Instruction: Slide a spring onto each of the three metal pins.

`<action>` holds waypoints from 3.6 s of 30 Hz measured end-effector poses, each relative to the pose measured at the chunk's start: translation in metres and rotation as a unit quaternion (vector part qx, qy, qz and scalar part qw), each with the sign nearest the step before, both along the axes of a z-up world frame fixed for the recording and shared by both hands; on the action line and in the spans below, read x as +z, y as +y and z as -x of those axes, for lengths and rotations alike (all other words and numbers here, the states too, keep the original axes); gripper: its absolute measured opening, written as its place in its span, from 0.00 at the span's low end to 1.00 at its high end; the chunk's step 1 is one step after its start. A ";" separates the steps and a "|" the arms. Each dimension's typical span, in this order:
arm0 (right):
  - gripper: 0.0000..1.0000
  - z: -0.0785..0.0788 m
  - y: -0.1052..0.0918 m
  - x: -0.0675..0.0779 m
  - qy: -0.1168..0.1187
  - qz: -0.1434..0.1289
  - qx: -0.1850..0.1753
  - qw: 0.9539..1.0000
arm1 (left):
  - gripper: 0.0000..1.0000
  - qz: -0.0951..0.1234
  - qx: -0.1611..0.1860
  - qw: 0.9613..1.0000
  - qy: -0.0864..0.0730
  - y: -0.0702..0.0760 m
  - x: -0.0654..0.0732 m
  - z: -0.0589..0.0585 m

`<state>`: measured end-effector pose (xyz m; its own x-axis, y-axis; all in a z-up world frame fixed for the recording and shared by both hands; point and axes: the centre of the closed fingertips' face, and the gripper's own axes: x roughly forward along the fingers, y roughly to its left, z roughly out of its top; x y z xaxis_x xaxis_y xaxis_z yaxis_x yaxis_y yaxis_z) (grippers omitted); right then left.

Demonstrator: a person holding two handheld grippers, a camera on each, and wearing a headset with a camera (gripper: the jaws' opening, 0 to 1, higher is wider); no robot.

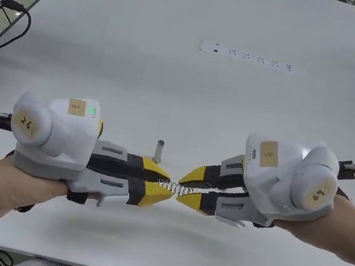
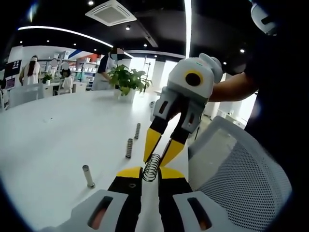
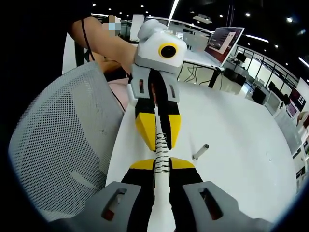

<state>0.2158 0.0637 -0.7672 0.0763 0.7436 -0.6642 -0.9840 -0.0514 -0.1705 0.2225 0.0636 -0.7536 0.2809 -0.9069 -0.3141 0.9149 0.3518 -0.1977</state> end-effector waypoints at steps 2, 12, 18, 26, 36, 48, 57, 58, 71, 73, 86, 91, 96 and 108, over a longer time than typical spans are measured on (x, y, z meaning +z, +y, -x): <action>0.07 0.001 -0.001 0.000 0.000 0.001 0.003 1.000 | 0.03 0.002 -0.004 1.000 0.000 -0.001 0.001 0.001; 0.07 0.004 -0.002 -0.001 0.003 0.006 0.011 1.000 | 0.02 -0.002 -0.020 1.000 -0.016 -0.002 0.002 0.006; 0.09 0.001 -0.004 0.001 0.029 -0.008 -0.021 0.999 | 0.02 0.000 -0.016 1.000 -0.014 -0.001 0.002 0.005; 0.13 0.000 -0.010 -0.006 0.040 -0.002 -0.032 0.999 | 0.02 0.005 -0.020 1.000 -0.011 -0.001 0.004 0.006; 0.08 0.002 -0.010 -0.003 0.047 -0.018 -0.031 0.998 | 0.02 0.010 -0.026 1.000 -0.008 -0.003 0.005 0.007; 0.06 0.001 -0.008 0.004 0.060 -0.029 -0.041 0.997 | 0.02 0.005 -0.030 1.000 -0.005 -0.001 -0.004 0.008; 0.06 -0.001 -0.007 0.014 0.054 -0.038 -0.037 0.997 | 0.02 0.015 -0.022 1.000 -0.004 0.001 0.000 0.004; 0.06 -0.001 -0.006 0.014 0.054 -0.039 -0.036 0.997 | 0.02 0.015 -0.022 1.000 -0.004 0.001 0.000 0.004; 0.06 0.005 -0.004 0.018 0.038 -0.032 -0.015 0.999 | 0.01 -0.011 -0.030 0.999 -0.011 -0.001 -0.008 0.007; 0.06 0.005 -0.002 0.020 0.038 -0.033 -0.015 0.999 | 0.01 -0.013 -0.028 0.999 -0.013 0.000 -0.009 0.006; 0.07 0.008 0.008 0.027 0.033 -0.044 -0.003 0.998 | 0.01 -0.035 -0.035 0.998 -0.026 0.001 -0.014 0.008; 0.07 0.011 0.011 0.030 0.039 -0.054 -0.002 0.998 | 0.01 -0.039 -0.040 0.998 -0.030 -0.003 -0.015 0.010; 0.07 0.011 0.019 0.036 0.047 -0.073 -0.003 0.996 | 0.01 -0.036 -0.045 0.998 -0.036 -0.009 -0.012 0.013; 0.07 0.008 0.031 0.043 0.038 -0.101 -0.009 0.994 | 0.01 -0.036 -0.039 0.998 -0.043 -0.007 -0.008 0.010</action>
